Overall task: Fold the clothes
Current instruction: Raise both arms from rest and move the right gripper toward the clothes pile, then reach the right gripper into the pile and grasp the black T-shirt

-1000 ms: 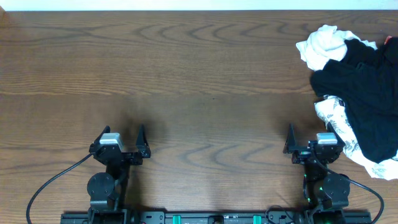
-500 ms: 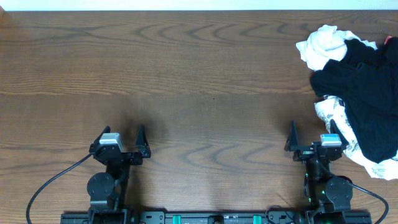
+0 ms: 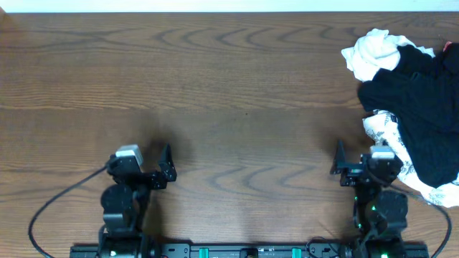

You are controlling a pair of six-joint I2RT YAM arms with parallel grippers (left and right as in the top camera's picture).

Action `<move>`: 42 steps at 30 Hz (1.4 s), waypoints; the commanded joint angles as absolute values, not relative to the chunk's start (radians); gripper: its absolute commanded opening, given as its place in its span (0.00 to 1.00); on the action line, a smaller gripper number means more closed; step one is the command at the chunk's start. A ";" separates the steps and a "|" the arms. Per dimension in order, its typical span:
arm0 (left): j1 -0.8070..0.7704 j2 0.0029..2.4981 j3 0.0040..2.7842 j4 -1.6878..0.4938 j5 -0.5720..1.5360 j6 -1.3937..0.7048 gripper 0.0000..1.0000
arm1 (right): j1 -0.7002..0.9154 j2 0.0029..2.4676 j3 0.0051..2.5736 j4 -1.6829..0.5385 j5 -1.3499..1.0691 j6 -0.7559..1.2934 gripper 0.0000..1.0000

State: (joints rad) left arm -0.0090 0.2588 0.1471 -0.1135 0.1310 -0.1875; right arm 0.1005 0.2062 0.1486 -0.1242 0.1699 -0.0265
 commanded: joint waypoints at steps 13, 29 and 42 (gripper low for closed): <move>-0.013 0.810 0.809 -0.643 0.146 -0.192 0.98 | 0.077 1.070 0.880 -0.524 0.210 -0.081 0.99; -0.013 0.923 1.031 -0.911 0.149 -0.194 0.98 | 0.016 1.379 1.266 -0.794 0.175 -0.049 0.99; -0.013 1.012 1.031 -0.899 0.149 -0.197 0.98 | -0.142 1.682 1.423 -0.723 0.274 -0.107 0.97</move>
